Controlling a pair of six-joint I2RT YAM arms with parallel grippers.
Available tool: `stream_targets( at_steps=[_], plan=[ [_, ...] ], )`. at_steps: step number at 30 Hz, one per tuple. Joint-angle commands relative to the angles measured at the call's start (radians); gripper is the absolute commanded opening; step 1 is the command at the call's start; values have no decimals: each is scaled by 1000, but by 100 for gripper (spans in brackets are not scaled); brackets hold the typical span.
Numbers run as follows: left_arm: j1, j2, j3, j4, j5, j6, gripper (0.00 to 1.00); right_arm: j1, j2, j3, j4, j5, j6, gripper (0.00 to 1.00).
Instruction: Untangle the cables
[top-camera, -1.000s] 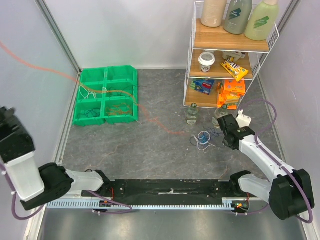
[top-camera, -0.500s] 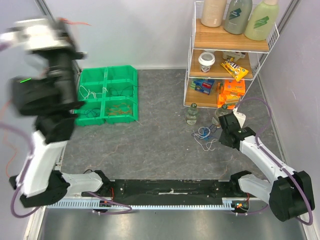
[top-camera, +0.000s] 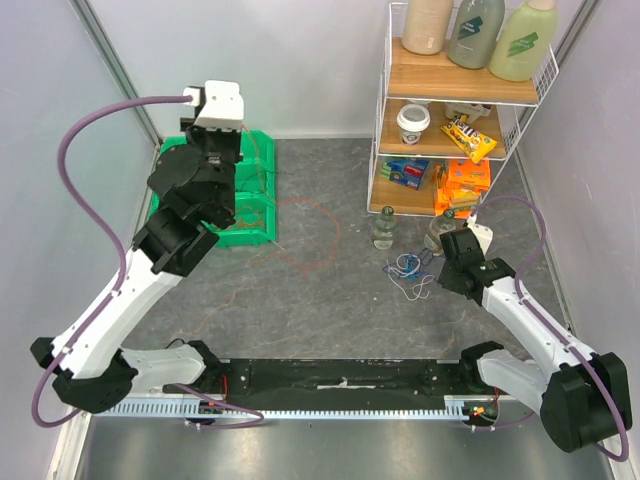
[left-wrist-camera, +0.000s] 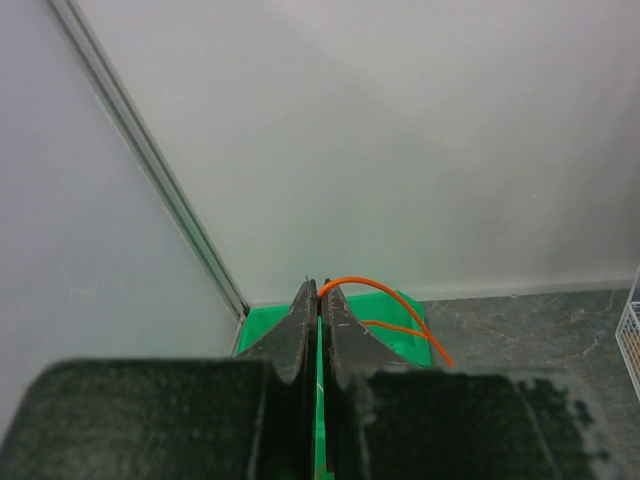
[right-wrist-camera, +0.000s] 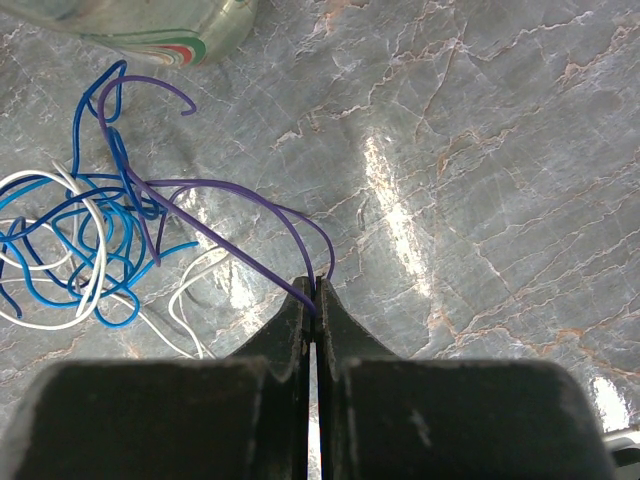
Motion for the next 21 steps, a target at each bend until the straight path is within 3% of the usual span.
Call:
stream_targets(
  at_steps=[1, 12, 17, 21],
  plan=[
    [3, -43, -59, -3, -53, -110, 2, -2, -11, 0, 15, 22, 2, 0],
    [31, -41, -229, -432, -50, -584, 2, -2, 3, -3, 22, -4, -9, 0],
    [105, 55, -211, -492, 221, -630, 2, -2, 6, -5, 30, -16, -16, 0],
    [137, 228, -136, -523, 516, -630, 2, -2, 13, -3, 32, -18, -24, 0]
  ],
)
